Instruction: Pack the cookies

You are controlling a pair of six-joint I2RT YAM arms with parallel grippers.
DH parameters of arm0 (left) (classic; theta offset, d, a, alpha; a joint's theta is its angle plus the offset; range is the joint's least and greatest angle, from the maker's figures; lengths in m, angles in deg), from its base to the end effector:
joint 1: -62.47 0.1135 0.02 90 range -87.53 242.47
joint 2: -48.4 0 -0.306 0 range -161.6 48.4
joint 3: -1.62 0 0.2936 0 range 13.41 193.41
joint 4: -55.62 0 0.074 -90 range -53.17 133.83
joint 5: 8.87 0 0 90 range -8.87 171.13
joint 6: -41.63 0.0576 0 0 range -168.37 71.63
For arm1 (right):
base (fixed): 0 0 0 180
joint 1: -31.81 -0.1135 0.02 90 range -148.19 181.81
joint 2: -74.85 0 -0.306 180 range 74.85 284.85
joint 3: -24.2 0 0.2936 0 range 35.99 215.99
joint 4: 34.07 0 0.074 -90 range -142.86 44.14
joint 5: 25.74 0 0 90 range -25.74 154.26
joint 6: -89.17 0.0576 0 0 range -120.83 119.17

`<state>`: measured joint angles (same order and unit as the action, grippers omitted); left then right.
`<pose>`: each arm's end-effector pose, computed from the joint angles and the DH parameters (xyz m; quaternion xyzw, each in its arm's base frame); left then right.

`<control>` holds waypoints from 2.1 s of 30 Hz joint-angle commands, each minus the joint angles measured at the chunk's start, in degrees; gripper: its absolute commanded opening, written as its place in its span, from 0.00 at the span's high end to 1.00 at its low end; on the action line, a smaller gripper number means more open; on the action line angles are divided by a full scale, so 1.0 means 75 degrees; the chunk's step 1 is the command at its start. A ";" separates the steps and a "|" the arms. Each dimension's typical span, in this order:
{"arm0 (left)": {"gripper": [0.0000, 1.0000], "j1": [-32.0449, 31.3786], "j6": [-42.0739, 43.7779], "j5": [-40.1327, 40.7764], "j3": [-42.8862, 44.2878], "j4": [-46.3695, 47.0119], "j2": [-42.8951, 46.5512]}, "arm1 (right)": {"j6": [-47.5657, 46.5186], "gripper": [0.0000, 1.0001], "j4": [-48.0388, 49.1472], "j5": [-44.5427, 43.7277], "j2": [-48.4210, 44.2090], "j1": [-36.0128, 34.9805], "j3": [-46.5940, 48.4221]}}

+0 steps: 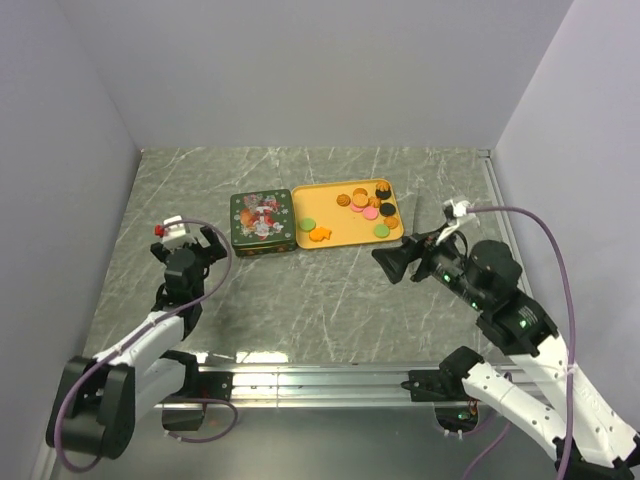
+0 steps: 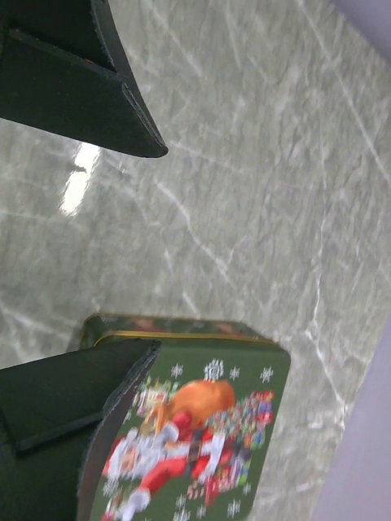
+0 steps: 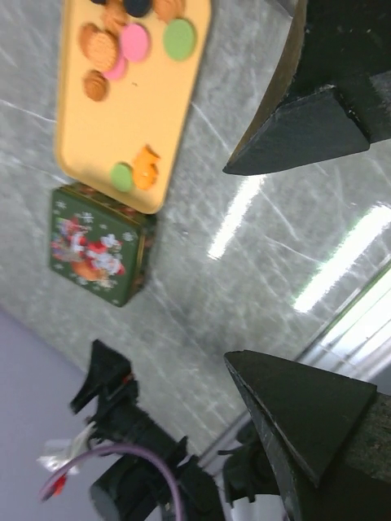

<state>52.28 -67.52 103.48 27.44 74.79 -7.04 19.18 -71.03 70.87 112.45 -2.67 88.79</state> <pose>0.2271 -0.0186 0.1973 -0.1825 0.7420 -0.0149 0.6449 0.1351 0.1008 0.4107 -0.1331 0.7538 0.3331 0.5505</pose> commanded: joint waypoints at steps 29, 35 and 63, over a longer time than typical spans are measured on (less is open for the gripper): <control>0.00 0.1289 0.1476 -0.2323 0.0052 0.5071 -0.3753 | -0.0020 0.01 0.1621 -0.1195 0.0584 0.0003 -0.1157; 0.01 0.1289 0.1476 -0.2312 0.0041 0.5118 -0.3764 | -0.0980 0.00 0.2731 -0.3691 0.1652 0.0050 -0.1506; 0.01 0.1149 0.1535 -0.2054 0.0006 0.5165 -0.3764 | -0.1087 0.00 1.0234 -0.2406 0.3703 0.4855 -0.5153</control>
<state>61.24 -56.55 87.85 27.68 109.61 -35.21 12.07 -3.44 49.14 137.30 33.07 46.91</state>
